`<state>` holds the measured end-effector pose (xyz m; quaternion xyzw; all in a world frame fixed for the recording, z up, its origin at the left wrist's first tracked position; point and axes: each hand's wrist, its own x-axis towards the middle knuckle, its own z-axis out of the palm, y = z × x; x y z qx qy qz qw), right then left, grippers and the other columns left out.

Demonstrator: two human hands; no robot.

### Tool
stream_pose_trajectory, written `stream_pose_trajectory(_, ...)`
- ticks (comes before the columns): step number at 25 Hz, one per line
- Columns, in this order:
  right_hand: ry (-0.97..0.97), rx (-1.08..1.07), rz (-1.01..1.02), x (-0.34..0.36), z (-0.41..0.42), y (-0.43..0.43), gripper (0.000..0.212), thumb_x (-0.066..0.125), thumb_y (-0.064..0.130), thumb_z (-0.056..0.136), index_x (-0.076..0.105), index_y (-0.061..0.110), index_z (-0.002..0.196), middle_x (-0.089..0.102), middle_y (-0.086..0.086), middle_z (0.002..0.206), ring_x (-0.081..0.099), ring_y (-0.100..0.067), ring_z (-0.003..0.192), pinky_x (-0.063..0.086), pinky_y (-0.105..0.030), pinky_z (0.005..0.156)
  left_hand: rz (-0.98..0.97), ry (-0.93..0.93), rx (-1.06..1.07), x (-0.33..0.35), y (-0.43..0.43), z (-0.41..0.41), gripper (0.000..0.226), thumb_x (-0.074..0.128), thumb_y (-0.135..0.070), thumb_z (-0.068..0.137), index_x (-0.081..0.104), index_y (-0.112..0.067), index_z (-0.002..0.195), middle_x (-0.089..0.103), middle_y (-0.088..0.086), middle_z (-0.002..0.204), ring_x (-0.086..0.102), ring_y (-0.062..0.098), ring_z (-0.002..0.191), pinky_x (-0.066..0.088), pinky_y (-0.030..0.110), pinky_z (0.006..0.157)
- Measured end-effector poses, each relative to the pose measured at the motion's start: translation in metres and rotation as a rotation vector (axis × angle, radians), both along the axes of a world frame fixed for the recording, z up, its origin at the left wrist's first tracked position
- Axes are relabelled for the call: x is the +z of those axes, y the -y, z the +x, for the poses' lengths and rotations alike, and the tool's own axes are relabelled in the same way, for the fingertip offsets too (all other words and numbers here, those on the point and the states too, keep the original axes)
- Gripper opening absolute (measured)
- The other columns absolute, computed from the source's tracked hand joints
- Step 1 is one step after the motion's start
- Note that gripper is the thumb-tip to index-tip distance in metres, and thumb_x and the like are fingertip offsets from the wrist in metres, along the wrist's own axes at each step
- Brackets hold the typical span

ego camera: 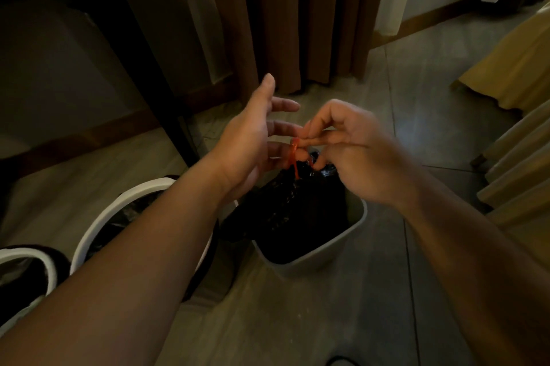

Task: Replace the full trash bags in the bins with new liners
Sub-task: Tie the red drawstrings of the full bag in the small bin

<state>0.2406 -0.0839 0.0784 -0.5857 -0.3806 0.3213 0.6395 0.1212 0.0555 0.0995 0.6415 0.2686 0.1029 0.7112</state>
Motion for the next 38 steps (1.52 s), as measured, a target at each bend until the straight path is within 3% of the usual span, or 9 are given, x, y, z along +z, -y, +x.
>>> stream_pose_trajectory(3,0.294,-0.275,-0.013,-0.029,0.000,0.002,0.022,0.072,0.014,0.088,0.064,0.028,0.104,0.071,-0.001,0.105,0.072,-0.020,0.096,0.062,-0.043,0.076,-0.046,0.023,0.034,0.003,-0.006,-0.002,0.072,0.029,-0.077,0.101,0.063,-0.020,0.131,0.067,0.016,0.118,0.072,0.026,0.082,0.055,0.043,0.081)
stream_pose_trajectory(6,0.290,-0.095,-0.182,-0.061,-0.017,-0.004,0.063,0.083,0.059,0.078,0.056,0.042,0.133,0.067,0.017,0.124,0.065,0.000,0.114,0.056,-0.028,0.091,-0.023,0.039,0.006,0.009,-0.008,-0.004,0.073,0.030,-0.078,0.100,0.065,-0.022,0.131,0.067,0.017,0.124,0.074,0.028,0.087,0.060,0.044,0.081)
stream_pose_trajectory(11,0.239,-0.134,-0.191,-0.090,-0.031,-0.032,0.013,0.073,0.048,0.094,0.071,0.037,0.098,0.076,0.013,0.093,0.073,-0.001,0.086,0.056,-0.020,0.073,0.043,0.056,-0.066,0.024,-0.005,-0.004,0.073,0.035,-0.079,0.097,0.066,-0.022,0.132,0.068,0.017,0.129,0.078,0.038,0.104,0.063,0.052,0.087)
stream_pose_trajectory(13,0.219,-0.142,-0.218,-0.102,-0.033,-0.038,0.013,0.070,0.044,0.096,0.068,0.035,0.087,0.073,0.007,0.081,0.071,-0.007,0.073,0.053,-0.022,0.065,0.087,0.072,-0.075,0.034,-0.005,-0.005,0.073,0.037,-0.078,0.095,0.067,-0.022,0.131,0.069,0.016,0.130,0.077,0.038,0.105,0.063,0.053,0.088)
stream_pose_trajectory(19,0.149,-0.146,-0.283,-0.132,-0.032,-0.046,0.007,0.078,0.042,0.093,0.071,0.041,0.095,0.075,0.024,0.094,0.071,0.006,0.089,0.055,-0.018,0.074,0.239,0.129,-0.071,0.063,-0.010,-0.008,0.068,0.040,-0.073,0.094,0.071,-0.021,0.125,0.069,0.013,0.128,0.079,0.038,0.098,0.063,0.045,0.076)
stream_pose_trajectory(24,0.136,-0.160,-0.229,-0.141,-0.031,-0.042,0.036,0.080,0.052,0.086,0.057,0.054,0.114,0.070,0.034,0.113,0.064,0.017,0.106,0.052,-0.007,0.076,0.208,0.222,0.034,0.065,-0.018,-0.012,0.050,0.052,-0.057,0.096,0.071,-0.016,0.118,0.067,0.011,0.126,0.079,0.034,0.095,0.061,0.040,0.074)
stream_pose_trajectory(28,0.129,-0.164,-0.261,-0.155,-0.029,-0.036,0.104,0.089,0.068,0.057,0.036,0.051,0.144,0.068,0.030,0.117,0.056,0.025,0.110,0.044,0.005,0.076,0.225,0.212,0.054,0.056,-0.022,-0.012,0.017,0.063,-0.030,0.102,0.068,-0.020,0.115,0.069,0.004,0.118,0.078,0.024,0.092,0.059,0.034,0.074)
stream_pose_trajectory(34,0.127,-0.138,-0.359,-0.185,-0.026,-0.038,0.010,0.081,0.036,0.091,0.072,0.038,0.096,0.073,0.033,0.096,0.067,0.014,0.092,0.049,-0.014,0.075,0.140,0.286,0.111,0.071,-0.034,-0.025,0.052,0.045,-0.056,0.102,0.070,-0.013,0.117,0.069,0.012,0.127,0.078,0.041,0.090,0.056,0.037,0.063)
stream_pose_trajectory(38,0.243,-0.096,-0.437,-0.182,-0.030,-0.044,0.017,0.079,0.033,0.093,0.066,0.044,0.093,0.071,0.033,0.090,0.070,0.001,0.101,0.047,-0.007,0.077,0.219,0.224,0.101,0.078,-0.035,-0.027,0.052,0.046,-0.058,0.101,0.072,-0.014,0.109,0.074,0.009,0.124,0.076,0.032,0.076,0.052,0.032,0.054)
